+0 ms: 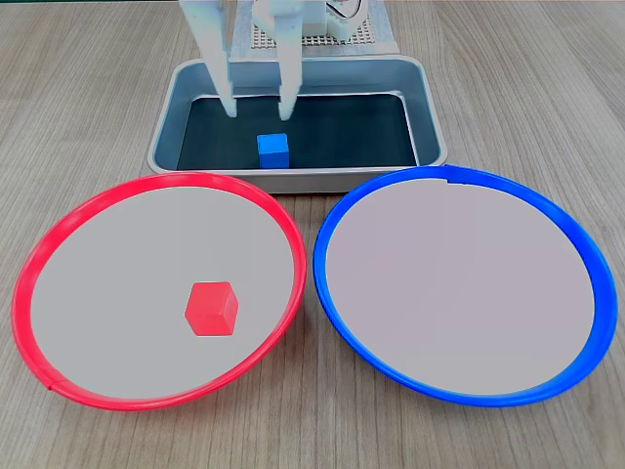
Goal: Move two blocks tray to matching dishes
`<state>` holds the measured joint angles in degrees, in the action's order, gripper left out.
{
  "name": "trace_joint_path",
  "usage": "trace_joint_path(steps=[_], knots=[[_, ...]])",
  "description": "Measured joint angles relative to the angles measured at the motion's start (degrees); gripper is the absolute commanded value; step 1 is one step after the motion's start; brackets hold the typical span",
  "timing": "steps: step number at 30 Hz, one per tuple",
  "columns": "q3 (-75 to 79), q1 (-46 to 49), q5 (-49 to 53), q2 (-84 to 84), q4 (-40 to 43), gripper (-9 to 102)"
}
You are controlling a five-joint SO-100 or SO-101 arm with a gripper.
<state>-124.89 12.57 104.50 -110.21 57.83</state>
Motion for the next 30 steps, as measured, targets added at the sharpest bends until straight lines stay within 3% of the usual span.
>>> trace_joint_path(steps=[9,12,15,20,23,26,30], knots=[[-6.15,0.62,0.62,4.75,-10.11,21],[-6.77,0.62,0.7,6.33,-13.18,15],[-6.86,0.53,0.7,7.47,-15.47,2],[-6.94,0.44,0.44,7.38,-16.44,0],[-4.04,-2.11,-2.9,5.71,-11.51,0],[4.04,-7.03,-10.46,3.16,-0.97,0],[17.05,-16.17,-29.09,3.16,5.89,0]])
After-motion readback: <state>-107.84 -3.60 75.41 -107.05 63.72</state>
